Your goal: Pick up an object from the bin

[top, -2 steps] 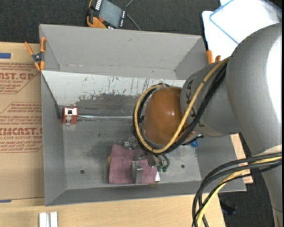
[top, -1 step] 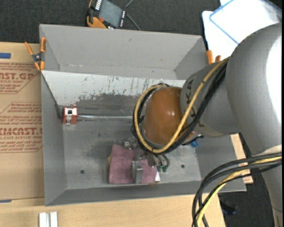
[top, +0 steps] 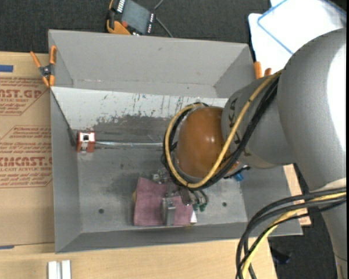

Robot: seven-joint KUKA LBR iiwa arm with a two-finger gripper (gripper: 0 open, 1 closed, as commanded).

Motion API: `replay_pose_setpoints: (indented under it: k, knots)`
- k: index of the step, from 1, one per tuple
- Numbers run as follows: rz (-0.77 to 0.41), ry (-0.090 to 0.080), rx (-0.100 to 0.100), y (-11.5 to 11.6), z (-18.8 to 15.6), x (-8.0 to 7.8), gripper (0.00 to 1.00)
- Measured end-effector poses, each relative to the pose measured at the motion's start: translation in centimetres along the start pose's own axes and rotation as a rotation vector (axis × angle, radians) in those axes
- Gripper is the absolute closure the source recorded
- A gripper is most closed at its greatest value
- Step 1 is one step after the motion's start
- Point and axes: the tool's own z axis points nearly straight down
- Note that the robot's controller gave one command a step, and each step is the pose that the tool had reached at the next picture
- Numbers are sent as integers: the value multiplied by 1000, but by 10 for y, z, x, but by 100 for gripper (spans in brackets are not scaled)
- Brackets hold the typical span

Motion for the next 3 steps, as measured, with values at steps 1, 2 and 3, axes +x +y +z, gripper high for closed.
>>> replay_pose_setpoints:
  k: [1, 2, 3]
  knots:
    - [-70, -12, 3, 14, 0, -3, 100]
    - [-70, -12, 3, 14, 0, -3, 100]
    - [-69, -12, 3, 14, 0, -3, 100]
